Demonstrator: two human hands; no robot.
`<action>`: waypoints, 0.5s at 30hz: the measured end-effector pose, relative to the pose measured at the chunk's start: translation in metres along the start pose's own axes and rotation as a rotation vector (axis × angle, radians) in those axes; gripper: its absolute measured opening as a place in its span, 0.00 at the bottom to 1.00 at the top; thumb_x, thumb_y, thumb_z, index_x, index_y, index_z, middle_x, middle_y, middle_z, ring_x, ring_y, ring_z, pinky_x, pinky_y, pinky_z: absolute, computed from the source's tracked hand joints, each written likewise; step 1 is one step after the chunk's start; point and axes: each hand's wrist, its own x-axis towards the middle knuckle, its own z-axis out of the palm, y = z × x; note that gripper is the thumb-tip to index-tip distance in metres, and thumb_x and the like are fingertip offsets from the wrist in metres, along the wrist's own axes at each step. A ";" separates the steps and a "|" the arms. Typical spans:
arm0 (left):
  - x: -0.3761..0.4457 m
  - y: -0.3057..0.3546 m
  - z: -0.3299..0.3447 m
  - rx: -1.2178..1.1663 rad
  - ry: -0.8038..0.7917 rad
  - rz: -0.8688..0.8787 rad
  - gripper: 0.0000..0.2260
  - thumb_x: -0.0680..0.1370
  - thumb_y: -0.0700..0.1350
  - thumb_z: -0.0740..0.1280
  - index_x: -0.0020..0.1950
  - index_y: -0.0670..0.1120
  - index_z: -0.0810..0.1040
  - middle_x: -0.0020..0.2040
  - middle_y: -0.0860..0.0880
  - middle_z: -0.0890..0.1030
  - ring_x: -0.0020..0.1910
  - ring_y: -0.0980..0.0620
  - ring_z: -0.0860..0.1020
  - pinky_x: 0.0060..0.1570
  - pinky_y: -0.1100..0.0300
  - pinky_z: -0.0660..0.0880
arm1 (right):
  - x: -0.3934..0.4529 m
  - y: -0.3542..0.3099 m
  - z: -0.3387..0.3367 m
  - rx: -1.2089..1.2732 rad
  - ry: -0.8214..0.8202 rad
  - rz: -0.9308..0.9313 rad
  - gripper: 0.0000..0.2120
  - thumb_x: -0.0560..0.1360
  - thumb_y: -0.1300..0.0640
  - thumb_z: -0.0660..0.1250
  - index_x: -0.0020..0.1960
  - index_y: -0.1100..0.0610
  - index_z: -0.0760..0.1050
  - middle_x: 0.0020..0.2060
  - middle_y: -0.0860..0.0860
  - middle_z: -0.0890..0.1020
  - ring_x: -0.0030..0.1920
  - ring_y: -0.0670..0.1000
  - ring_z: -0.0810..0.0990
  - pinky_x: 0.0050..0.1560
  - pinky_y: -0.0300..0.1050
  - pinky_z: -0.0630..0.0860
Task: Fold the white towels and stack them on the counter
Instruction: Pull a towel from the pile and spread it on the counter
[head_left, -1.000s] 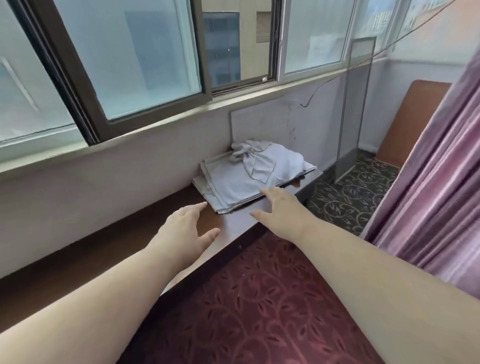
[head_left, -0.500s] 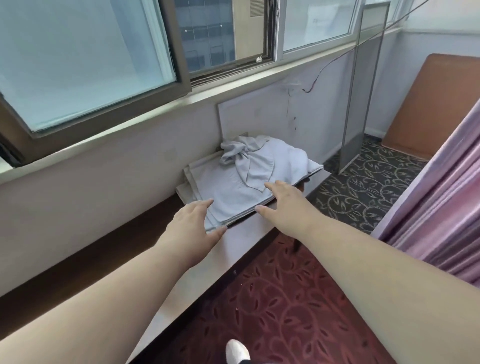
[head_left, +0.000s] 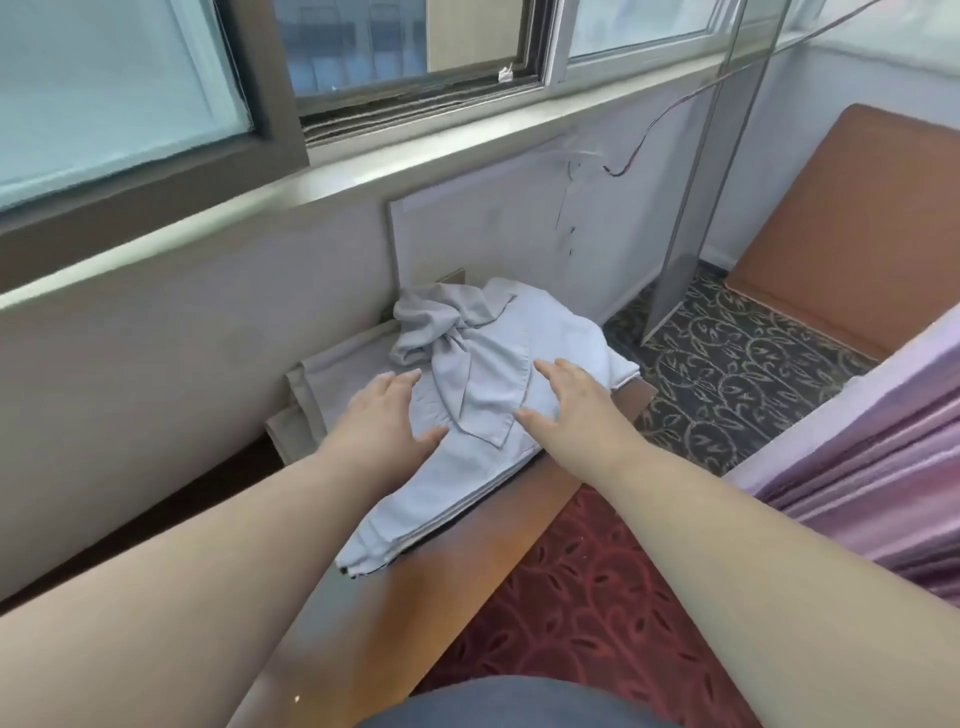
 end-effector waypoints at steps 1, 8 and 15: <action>0.010 -0.003 0.004 0.005 -0.007 -0.011 0.37 0.74 0.65 0.63 0.78 0.54 0.54 0.78 0.49 0.57 0.76 0.48 0.57 0.72 0.51 0.59 | 0.013 0.003 0.004 0.000 -0.019 -0.001 0.35 0.77 0.38 0.64 0.79 0.47 0.56 0.78 0.52 0.56 0.78 0.50 0.50 0.75 0.47 0.49; 0.087 -0.014 0.043 -0.005 -0.041 -0.180 0.42 0.72 0.63 0.69 0.78 0.57 0.48 0.79 0.48 0.51 0.76 0.44 0.55 0.72 0.48 0.58 | 0.121 0.024 0.040 0.028 -0.116 -0.090 0.34 0.76 0.40 0.64 0.78 0.45 0.56 0.79 0.50 0.54 0.78 0.50 0.49 0.75 0.49 0.53; 0.178 -0.009 0.078 -0.017 0.009 -0.361 0.50 0.67 0.60 0.75 0.76 0.64 0.42 0.79 0.48 0.45 0.75 0.39 0.56 0.69 0.44 0.64 | 0.252 0.044 0.060 0.042 -0.291 -0.213 0.34 0.75 0.41 0.68 0.77 0.42 0.58 0.79 0.50 0.51 0.78 0.51 0.48 0.73 0.50 0.56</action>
